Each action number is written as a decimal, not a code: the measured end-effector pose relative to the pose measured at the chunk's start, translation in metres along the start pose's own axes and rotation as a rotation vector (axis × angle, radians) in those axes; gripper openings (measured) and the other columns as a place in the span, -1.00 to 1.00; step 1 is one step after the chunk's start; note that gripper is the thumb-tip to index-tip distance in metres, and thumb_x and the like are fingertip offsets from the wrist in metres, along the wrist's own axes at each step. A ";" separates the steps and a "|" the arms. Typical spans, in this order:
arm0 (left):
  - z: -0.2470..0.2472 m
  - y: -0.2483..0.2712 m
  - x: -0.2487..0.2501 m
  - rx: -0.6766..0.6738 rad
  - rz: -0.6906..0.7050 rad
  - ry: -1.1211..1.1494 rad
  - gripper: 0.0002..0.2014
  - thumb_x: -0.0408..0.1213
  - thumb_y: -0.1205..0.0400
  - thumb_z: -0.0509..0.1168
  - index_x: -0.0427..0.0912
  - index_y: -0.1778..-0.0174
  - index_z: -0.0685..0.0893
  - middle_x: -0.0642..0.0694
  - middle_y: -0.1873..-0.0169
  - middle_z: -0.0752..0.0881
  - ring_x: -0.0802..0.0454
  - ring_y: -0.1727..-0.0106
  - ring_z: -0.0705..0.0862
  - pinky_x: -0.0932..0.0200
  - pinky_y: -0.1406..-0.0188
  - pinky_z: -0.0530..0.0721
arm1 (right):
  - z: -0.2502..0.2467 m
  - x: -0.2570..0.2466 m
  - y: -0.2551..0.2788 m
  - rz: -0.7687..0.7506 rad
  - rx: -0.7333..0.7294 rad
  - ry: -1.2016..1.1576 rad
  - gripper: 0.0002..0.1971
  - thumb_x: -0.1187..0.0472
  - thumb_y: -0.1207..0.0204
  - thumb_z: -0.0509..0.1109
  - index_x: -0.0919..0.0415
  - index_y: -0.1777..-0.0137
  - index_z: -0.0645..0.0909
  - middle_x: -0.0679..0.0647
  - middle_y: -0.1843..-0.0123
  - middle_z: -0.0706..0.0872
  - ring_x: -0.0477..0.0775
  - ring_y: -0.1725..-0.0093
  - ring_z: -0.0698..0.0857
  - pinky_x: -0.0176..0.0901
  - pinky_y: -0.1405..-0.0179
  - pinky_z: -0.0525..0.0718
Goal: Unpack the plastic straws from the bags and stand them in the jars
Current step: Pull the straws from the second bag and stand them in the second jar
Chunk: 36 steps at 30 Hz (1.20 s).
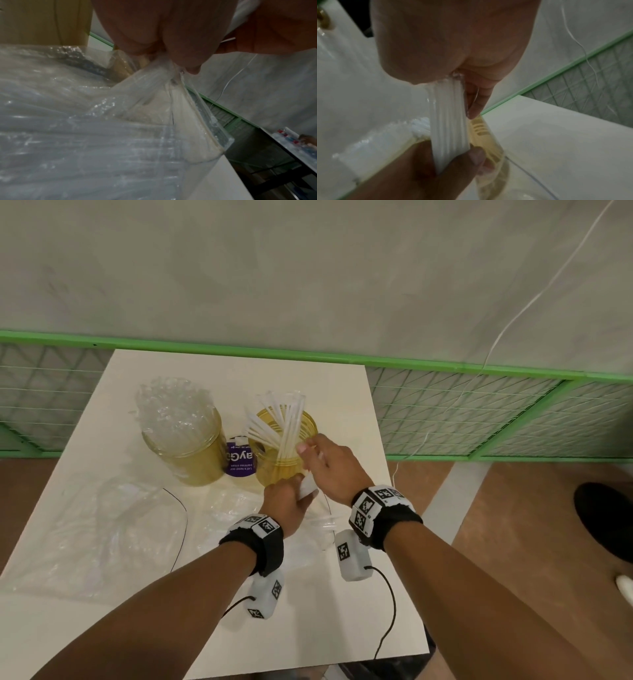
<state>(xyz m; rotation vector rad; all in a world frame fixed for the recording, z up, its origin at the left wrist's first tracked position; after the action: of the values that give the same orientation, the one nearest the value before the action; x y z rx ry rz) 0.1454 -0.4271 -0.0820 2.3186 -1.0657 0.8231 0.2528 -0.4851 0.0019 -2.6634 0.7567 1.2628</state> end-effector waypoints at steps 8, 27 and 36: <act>-0.023 0.002 0.014 0.085 -0.151 0.225 -0.68 0.07 -0.71 0.19 -0.02 -0.24 0.65 -0.08 -0.12 0.70 -0.17 -0.32 0.59 -0.20 -0.41 0.51 | 0.006 0.012 0.005 0.153 -0.080 -0.175 -0.16 -0.45 -0.18 0.59 -0.11 -0.43 0.54 -0.15 -0.22 0.75 -0.13 -0.19 0.72 -0.11 -0.19 0.70; -0.025 0.017 -0.018 -0.136 -0.461 0.766 -0.47 -0.06 -0.38 0.29 -0.31 -0.18 0.72 -0.17 -0.06 0.74 -0.33 -0.29 0.66 -0.18 -0.42 0.56 | -0.035 -0.030 0.002 0.030 0.384 -0.137 -0.64 0.08 -0.57 0.46 0.10 0.44 0.50 -0.09 0.53 0.57 -0.04 0.52 0.59 -0.28 0.52 0.48; -0.039 0.029 -0.026 -0.126 -0.672 1.289 -0.51 0.02 -0.76 0.02 -0.32 -0.17 0.67 -0.38 -0.28 0.71 -0.29 -0.34 0.67 -0.16 -0.49 0.49 | -0.048 -0.079 -0.011 -0.064 0.449 -0.319 -0.62 0.08 -0.56 0.43 0.21 0.43 0.50 -0.10 0.56 0.48 -0.05 0.56 0.50 -0.23 0.52 0.44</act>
<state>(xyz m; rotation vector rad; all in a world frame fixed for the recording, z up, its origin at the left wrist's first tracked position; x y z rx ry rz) 0.0966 -0.4070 -0.0675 1.3263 0.2072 1.4900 0.2491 -0.4586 0.0909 -2.0573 0.7864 1.2772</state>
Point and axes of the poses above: each hand's wrist, its own y-axis away from the middle knuckle, its own z-axis out of the palm, x = y × z, the point moved 4 cm from there along -y, towards the middle knuckle
